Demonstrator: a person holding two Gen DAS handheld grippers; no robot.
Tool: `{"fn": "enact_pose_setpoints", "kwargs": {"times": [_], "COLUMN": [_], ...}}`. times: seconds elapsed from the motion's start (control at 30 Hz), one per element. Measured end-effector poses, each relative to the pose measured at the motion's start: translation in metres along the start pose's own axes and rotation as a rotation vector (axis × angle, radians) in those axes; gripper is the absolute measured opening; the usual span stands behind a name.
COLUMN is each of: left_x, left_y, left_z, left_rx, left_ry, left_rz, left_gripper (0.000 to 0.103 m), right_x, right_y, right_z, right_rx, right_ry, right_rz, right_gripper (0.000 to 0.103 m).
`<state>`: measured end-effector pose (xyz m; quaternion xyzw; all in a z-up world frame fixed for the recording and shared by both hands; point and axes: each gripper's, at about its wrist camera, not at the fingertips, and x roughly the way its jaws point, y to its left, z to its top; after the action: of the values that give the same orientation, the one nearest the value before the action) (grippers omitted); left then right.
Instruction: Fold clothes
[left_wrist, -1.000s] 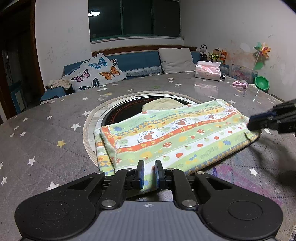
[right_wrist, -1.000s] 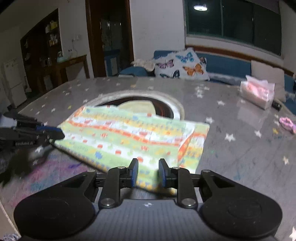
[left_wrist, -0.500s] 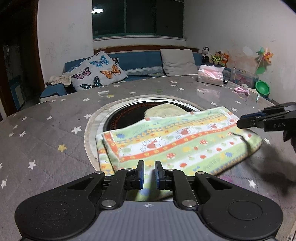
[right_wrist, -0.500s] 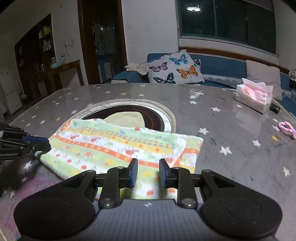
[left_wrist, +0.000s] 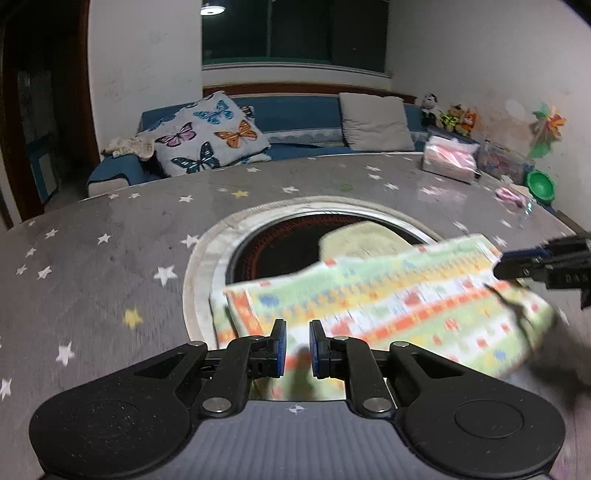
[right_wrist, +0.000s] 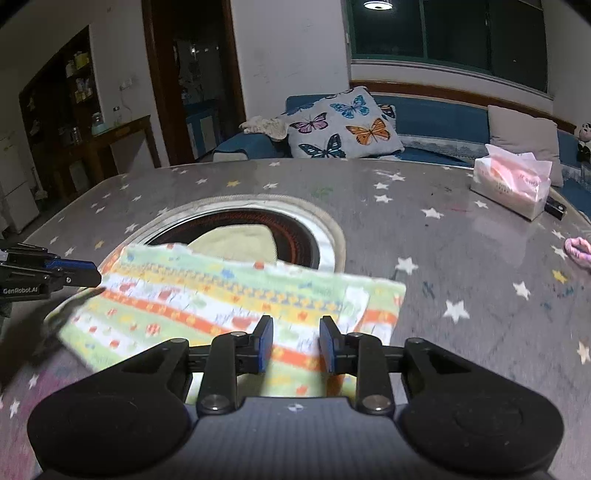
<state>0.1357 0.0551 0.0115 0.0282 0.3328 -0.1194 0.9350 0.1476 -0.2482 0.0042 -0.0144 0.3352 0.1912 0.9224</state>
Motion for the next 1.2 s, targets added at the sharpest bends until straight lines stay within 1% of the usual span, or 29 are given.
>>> {"fn": "enact_pose_setpoints", "kwargs": {"times": [0.1, 0.23, 0.3, 0.37, 0.4, 0.43, 0.5, 0.57, 0.6, 0.63, 0.7, 0.73, 0.77, 0.8, 0.83, 0.9, 0.97, 1.0, 1.1, 1.2], "left_x": [0.014, 0.032, 0.038, 0.035, 0.034, 0.032, 0.028, 0.020, 0.016, 0.012, 0.005, 0.003, 0.000, -0.003, -0.005, -0.011, -0.016, -0.018, -0.023, -0.027], "left_y": [0.007, 0.020, 0.026, 0.028, 0.028, 0.028, 0.026, 0.024, 0.023, 0.023, 0.022, 0.021, 0.021, 0.020, 0.020, 0.021, 0.021, 0.022, 0.023, 0.022], "left_z": [0.011, 0.012, 0.010, 0.008, 0.008, 0.008, 0.008, 0.007, 0.007, 0.006, 0.004, 0.003, 0.002, 0.001, -0.001, -0.004, -0.007, -0.009, -0.013, -0.018], "left_rx": [-0.005, -0.033, -0.049, -0.061, -0.061, -0.061, -0.063, -0.069, -0.073, -0.082, -0.090, -0.093, -0.095, -0.101, -0.107, -0.119, -0.129, -0.135, -0.155, -0.166], "left_ry": [0.011, 0.050, 0.064, 0.056, 0.054, 0.052, 0.045, 0.026, 0.019, 0.014, 0.004, 0.002, -0.001, -0.002, -0.004, -0.006, -0.007, -0.007, -0.001, 0.009], "left_rz": [0.026, 0.059, 0.070, 0.066, 0.070, 0.074, 0.091, 0.094, 0.093, 0.094, 0.104, 0.116, 0.128, 0.135, 0.142, 0.143, 0.148, 0.150, 0.157, 0.170], "left_gripper": [0.015, 0.015, 0.018, 0.019, 0.021, 0.024, 0.045, 0.052, 0.057, 0.061, 0.076, 0.080, 0.087, 0.090, 0.092, 0.098, 0.103, 0.103, 0.103, 0.103], "right_x": [0.009, 0.021, 0.023, 0.024, 0.024, 0.022, 0.019, 0.014, 0.012, 0.009, 0.005, 0.003, 0.001, -0.001, -0.003, -0.006, -0.009, -0.011, -0.014, -0.016], "right_y": [-0.006, -0.017, -0.021, -0.023, -0.023, -0.021, -0.016, -0.010, -0.008, -0.004, 0.003, 0.007, 0.011, 0.016, 0.021, 0.031, 0.040, 0.045, 0.059, 0.070], "right_z": [0.005, 0.007, 0.005, 0.002, 0.002, 0.003, 0.003, 0.004, 0.004, 0.004, 0.003, 0.002, 0.001, -0.001, -0.002, -0.005, -0.008, -0.009, -0.013, -0.016], "right_rx": [0.013, 0.036, 0.046, 0.053, 0.052, 0.045, 0.029, 0.020, 0.018, 0.015, 0.010, 0.004, -0.004, -0.014, -0.025, -0.047, -0.071, -0.085, -0.115, -0.138], "right_ry": [0.006, 0.024, 0.029, 0.030, 0.030, 0.028, 0.023, 0.014, 0.008, 0.002, -0.009, -0.015, -0.020, -0.024, -0.028, -0.032, -0.033, -0.033, -0.034, -0.035], "right_rz": [-0.012, -0.028, -0.031, -0.032, -0.035, -0.040, -0.047, -0.041, -0.037, -0.030, -0.016, -0.011, -0.006, -0.001, 0.006, 0.021, 0.036, 0.043, 0.065, 0.082], "right_gripper": [0.027, 0.027, 0.025, 0.026, 0.026, 0.027, 0.028, 0.037, 0.039, 0.040, 0.047, 0.053, 0.053, 0.053, 0.054, 0.058, 0.065, 0.067, 0.074, 0.076]}}
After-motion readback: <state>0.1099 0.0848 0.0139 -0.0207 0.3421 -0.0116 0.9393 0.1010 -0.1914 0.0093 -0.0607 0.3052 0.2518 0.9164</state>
